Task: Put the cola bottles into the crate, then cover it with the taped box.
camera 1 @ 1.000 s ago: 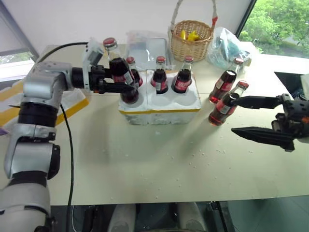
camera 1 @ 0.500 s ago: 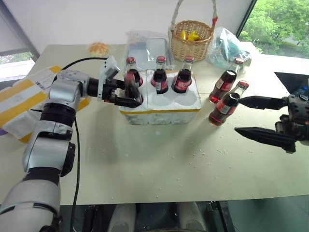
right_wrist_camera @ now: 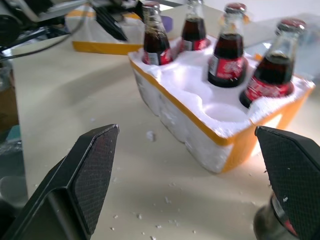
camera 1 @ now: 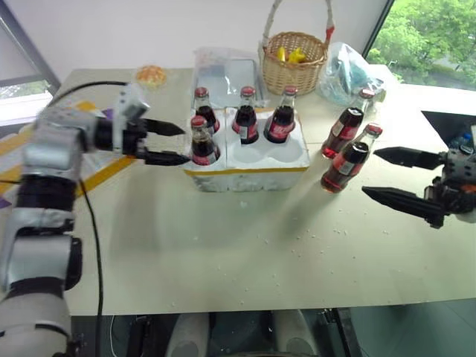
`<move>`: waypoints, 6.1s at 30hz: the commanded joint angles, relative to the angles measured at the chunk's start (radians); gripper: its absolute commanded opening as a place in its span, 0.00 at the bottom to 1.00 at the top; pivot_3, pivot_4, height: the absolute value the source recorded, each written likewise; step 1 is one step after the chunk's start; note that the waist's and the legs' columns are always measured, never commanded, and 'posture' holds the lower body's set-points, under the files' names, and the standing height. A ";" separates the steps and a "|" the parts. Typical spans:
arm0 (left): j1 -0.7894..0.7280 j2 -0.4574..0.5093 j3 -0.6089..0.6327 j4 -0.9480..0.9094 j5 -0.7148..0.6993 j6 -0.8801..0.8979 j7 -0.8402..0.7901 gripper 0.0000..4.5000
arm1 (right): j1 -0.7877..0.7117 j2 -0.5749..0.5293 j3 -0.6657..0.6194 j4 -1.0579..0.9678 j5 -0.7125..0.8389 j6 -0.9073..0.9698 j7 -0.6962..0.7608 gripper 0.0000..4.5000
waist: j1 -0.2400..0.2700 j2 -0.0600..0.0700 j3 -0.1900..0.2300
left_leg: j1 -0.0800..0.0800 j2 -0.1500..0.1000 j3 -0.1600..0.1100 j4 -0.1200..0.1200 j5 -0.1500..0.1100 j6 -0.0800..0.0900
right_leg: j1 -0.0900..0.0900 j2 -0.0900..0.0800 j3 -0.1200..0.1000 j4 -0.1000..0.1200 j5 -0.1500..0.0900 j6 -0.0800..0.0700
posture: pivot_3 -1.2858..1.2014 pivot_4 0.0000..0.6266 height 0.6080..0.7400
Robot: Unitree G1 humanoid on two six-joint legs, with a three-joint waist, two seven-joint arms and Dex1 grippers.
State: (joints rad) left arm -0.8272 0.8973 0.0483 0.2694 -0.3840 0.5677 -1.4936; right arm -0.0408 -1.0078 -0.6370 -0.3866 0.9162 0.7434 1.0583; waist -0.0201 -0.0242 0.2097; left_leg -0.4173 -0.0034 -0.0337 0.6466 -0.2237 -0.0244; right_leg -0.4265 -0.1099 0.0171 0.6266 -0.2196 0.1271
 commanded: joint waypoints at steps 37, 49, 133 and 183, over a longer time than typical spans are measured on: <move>0.501 0.078 0.377 -0.768 -0.603 0.392 0.492 0.98 | -0.259 0.340 0.292 0.373 -0.308 -0.206 -0.353 1.00 | 0.004 0.000 0.000 | 0.008 0.000 0.000 -0.001 0.000 0.000 | 0.010 0.001 0.000 -0.007 -0.002 -0.005 | 0.52 0.24 0.98; 0.479 0.077 0.344 -0.775 -0.631 0.382 0.532 1.00 | -0.372 0.423 0.343 0.525 -0.390 -0.275 -0.388 0.88 | 0.003 0.000 0.000 | 0.008 0.001 0.000 -0.001 0.000 0.000 | 0.010 0.001 0.000 -0.007 -0.002 -0.005 | 0.52 0.24 0.98; 0.400 0.036 0.171 -0.636 -0.542 0.212 0.478 1.00 | -0.254 0.342 0.172 0.035 -0.395 0.050 -0.545 1.00 | 0.004 0.005 0.002 | -0.002 0.003 0.000 0.000 0.000 0.000 | 0.000 0.006 0.002 -0.007 0.000 -0.008 | 0.52 0.24 0.98; 0.483 0.065 0.294 -0.757 -0.625 0.286 0.600 1.00 | -0.834 0.474 0.363 0.921 -0.603 -0.563 -0.506 0.61 | -0.024 0.010 0.005 | -0.002 0.004 0.000 -0.002 0.000 0.000 | -0.001 0.007 0.002 -0.007 0.002 -0.004 | 0.52 0.24 0.98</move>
State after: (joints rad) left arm -0.3433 0.9535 0.3140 -0.4730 -0.9947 0.8636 -0.8904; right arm -0.8280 -0.4946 -0.2344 0.6721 0.2621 0.1990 0.5201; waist -0.0437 -0.0144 0.2150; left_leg -0.4197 0.0003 -0.0341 0.6451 -0.2236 -0.0247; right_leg -0.4278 -0.1030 0.0193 0.6197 -0.2172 0.1226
